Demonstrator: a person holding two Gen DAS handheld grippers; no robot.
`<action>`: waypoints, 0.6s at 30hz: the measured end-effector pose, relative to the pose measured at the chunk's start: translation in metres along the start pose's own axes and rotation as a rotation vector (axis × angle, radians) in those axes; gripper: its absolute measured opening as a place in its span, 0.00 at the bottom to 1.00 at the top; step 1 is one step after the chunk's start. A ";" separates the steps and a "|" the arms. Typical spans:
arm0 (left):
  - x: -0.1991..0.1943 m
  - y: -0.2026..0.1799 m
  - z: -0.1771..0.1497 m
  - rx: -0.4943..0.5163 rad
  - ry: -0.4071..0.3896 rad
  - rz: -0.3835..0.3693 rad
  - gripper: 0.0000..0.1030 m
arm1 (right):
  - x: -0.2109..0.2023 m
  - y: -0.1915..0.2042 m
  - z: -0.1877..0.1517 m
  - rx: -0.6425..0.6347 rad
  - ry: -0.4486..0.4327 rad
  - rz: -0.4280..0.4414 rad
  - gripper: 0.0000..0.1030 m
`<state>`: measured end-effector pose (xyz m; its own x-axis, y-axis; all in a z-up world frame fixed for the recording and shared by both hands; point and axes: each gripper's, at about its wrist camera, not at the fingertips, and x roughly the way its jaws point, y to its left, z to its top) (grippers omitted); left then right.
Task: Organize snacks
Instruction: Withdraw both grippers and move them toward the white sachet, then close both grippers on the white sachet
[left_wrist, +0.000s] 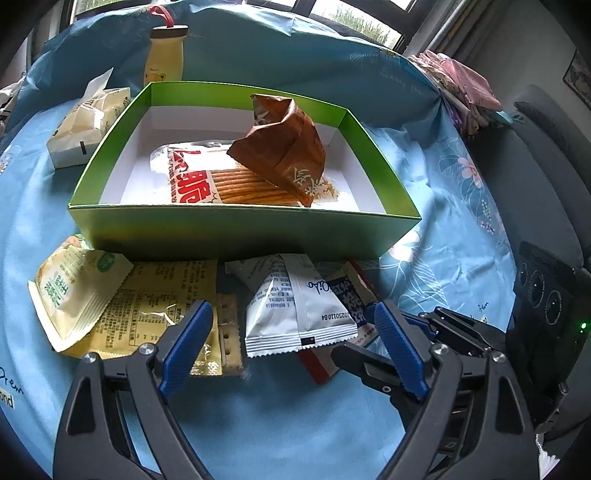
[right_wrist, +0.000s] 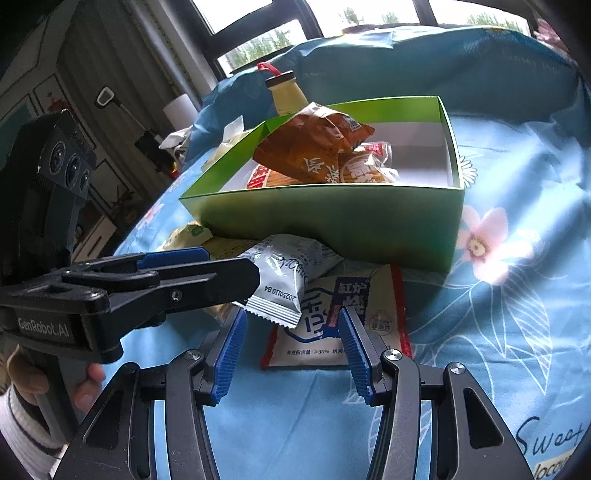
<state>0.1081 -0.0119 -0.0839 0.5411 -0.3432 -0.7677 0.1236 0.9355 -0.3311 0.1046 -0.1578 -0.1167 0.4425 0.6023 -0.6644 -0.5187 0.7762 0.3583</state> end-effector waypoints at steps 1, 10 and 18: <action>0.001 0.000 0.000 0.000 0.001 -0.001 0.87 | 0.001 0.000 0.000 0.003 0.000 0.003 0.51; 0.012 -0.003 0.004 0.006 0.024 -0.006 0.85 | 0.010 -0.003 0.005 0.023 0.003 0.036 0.51; 0.020 0.006 0.006 -0.040 0.054 -0.026 0.65 | 0.024 0.002 0.012 0.022 -0.004 0.097 0.51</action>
<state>0.1244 -0.0128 -0.0979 0.4928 -0.3719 -0.7867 0.1032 0.9227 -0.3715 0.1229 -0.1397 -0.1244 0.3938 0.6753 -0.6236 -0.5430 0.7183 0.4349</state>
